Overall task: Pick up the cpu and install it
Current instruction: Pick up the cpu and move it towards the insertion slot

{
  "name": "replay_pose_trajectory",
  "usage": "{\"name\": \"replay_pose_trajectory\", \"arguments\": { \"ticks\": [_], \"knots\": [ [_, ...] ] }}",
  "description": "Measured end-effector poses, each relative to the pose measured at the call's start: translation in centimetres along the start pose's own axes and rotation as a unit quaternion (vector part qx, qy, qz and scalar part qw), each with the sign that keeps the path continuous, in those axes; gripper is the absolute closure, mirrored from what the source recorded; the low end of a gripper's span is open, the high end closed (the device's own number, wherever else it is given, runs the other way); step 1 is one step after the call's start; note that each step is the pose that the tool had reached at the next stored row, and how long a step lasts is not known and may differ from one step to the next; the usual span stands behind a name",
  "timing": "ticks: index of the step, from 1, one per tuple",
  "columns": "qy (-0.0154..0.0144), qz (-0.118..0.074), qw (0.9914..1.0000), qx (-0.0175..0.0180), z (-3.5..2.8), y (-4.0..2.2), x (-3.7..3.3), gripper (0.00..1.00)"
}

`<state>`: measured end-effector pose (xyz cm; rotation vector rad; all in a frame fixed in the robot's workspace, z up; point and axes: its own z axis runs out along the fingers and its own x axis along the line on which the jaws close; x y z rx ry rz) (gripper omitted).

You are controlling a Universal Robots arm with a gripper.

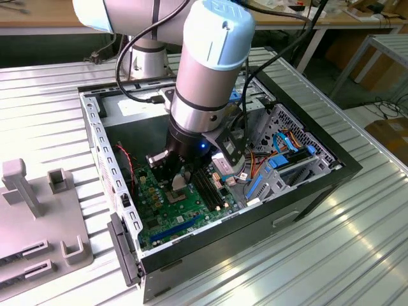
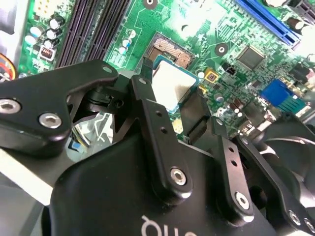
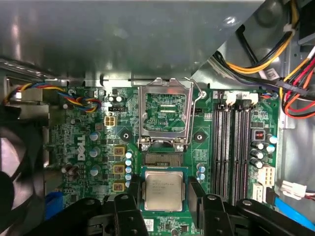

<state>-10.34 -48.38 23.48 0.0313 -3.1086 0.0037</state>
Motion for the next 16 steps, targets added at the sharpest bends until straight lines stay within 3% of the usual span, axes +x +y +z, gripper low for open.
{"name": "replay_pose_trajectory", "arguments": {
  "ticks": [8, 11, 16],
  "knots": [
    [0.0000, 0.000, 1.00000, 0.0001, 1.46, -0.03, -0.05, 0.53],
    [0.0000, 0.000, 1.00000, 0.0000, 2.42, -0.03, -0.08, 0.53],
    [0.0000, 0.000, 1.00000, -0.0001, 2.79, -0.09, -0.09, 0.53]
  ]
}}
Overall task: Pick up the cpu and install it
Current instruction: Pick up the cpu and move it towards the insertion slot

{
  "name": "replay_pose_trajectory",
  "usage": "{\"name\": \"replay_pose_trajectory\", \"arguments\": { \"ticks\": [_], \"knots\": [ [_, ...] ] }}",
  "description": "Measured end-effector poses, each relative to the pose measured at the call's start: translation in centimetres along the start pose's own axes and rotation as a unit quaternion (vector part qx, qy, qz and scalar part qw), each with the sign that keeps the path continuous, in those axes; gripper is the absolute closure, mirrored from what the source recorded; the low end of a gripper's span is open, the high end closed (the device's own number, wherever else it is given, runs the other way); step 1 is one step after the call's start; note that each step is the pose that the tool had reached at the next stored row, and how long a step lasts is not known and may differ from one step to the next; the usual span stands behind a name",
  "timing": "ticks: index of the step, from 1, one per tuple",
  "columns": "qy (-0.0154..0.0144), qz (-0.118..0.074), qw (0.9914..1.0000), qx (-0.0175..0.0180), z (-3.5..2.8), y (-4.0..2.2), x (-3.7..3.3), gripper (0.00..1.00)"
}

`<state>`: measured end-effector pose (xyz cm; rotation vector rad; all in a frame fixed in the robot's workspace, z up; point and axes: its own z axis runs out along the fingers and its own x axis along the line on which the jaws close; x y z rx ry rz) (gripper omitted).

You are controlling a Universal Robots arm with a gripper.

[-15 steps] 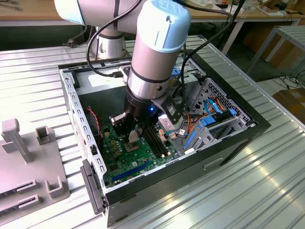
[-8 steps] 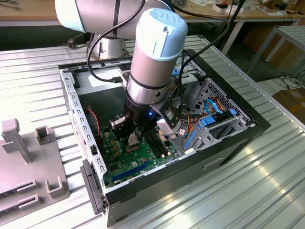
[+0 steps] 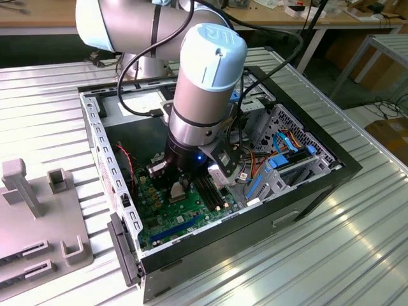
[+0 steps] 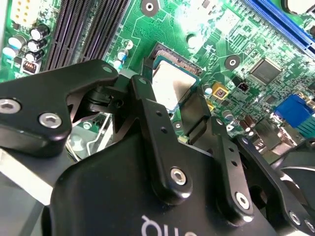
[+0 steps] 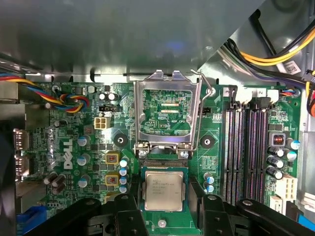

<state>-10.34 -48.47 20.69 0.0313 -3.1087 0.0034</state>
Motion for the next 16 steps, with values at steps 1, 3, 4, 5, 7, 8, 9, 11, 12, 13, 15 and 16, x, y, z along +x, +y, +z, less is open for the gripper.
{"name": "replay_pose_trajectory", "arguments": {
  "ticks": [1, 3, 4, 5, 7, 8, 9, 11, 12, 13, 15, 16],
  "knots": [
    [0.0000, 0.000, 1.00000, 0.0000, 0.13, -0.01, 0.00, 0.53],
    [0.0001, 0.000, 1.00000, 0.0000, 0.28, -0.02, 0.00, 0.53],
    [0.0001, 0.000, 1.00000, 0.0001, 0.28, -0.01, -0.01, 0.53],
    [0.0000, 0.000, 1.00000, -0.0001, 0.34, -0.01, -0.01, 0.53],
    [0.0001, 0.000, 1.00000, -0.0001, 0.38, -0.01, -0.01, 0.53],
    [0.0000, 0.000, 1.00000, -0.0001, 0.40, -0.01, -0.01, 0.53],
    [0.0000, 0.000, 1.00000, -0.0001, 0.41, -0.01, -0.01, 0.53],
    [0.0000, 0.000, 1.00000, -0.0001, 0.48, -0.07, -0.01, 0.53],
    [0.0000, 0.000, 1.00000, -0.0001, 0.52, -0.09, -0.01, 0.53],
    [0.0001, 0.000, 1.00000, -0.0001, 0.55, -0.09, -0.01, 0.53],
    [0.0001, 0.000, 1.00000, 0.0000, 0.65, -0.10, -0.01, 0.53],
    [0.0001, 0.000, 1.00000, 0.0000, 0.66, -0.10, -0.02, 0.53]
  ]
}}
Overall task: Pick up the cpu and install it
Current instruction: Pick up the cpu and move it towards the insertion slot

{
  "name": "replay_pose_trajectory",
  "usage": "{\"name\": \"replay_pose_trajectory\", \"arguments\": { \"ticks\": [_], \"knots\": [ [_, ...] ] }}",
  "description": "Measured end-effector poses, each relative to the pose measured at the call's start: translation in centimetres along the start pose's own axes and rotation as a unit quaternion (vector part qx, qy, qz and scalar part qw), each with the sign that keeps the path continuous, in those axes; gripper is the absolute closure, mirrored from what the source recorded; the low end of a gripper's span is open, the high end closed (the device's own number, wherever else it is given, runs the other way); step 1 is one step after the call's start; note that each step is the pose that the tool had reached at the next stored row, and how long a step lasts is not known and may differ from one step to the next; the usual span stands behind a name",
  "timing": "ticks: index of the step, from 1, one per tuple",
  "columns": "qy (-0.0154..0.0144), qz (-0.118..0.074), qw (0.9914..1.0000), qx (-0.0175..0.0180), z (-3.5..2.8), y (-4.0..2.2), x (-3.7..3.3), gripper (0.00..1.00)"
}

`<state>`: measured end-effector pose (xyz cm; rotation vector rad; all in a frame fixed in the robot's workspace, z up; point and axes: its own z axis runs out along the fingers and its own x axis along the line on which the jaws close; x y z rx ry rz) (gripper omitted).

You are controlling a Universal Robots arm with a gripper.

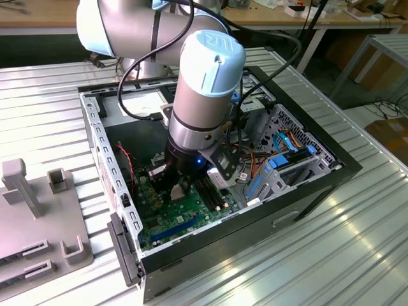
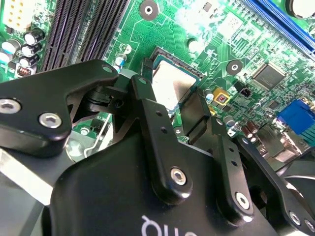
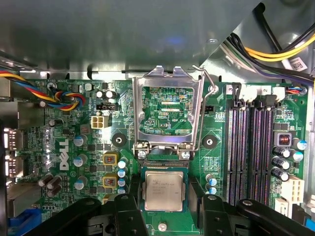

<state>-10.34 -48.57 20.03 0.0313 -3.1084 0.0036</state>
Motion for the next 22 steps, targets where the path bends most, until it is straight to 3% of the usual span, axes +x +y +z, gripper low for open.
{"name": "replay_pose_trajectory", "arguments": {
  "ticks": [22],
  "knots": [
    [0.0000, 0.000, 1.00000, -0.0001, 0.30, 0.06, 0.03, 0.53]
  ]
}}
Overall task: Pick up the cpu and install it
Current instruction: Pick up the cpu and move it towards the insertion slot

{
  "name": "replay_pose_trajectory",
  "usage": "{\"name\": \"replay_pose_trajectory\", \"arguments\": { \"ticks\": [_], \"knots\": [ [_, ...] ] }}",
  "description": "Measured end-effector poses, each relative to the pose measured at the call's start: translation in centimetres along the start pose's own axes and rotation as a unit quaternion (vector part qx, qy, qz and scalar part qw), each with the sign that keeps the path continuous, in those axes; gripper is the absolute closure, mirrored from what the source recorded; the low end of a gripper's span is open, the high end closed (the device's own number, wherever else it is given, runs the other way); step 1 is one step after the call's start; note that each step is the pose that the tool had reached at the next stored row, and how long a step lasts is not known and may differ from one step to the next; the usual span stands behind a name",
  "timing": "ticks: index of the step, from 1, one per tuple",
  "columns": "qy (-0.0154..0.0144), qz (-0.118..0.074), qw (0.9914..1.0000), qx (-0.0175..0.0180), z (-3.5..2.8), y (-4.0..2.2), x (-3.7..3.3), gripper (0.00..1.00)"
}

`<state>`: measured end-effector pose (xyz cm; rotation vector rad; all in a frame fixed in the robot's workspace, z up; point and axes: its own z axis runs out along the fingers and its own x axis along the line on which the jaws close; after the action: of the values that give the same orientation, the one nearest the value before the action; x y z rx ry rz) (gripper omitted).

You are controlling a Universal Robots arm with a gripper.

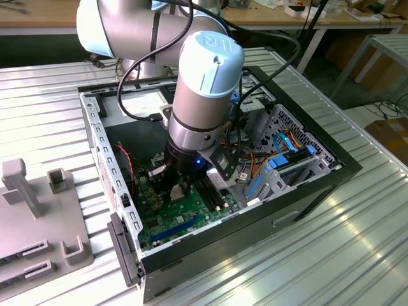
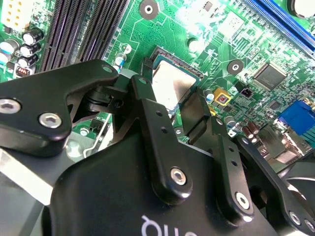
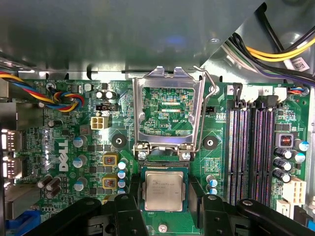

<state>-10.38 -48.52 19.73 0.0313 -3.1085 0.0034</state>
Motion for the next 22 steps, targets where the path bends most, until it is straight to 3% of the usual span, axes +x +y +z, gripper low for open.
{"name": "replay_pose_trajectory", "arguments": {
  "ticks": [22],
  "knots": [
    [0.0000, 0.000, 1.00000, -0.0001, -0.01, 0.00, 0.00, 0.53]
  ]
}}
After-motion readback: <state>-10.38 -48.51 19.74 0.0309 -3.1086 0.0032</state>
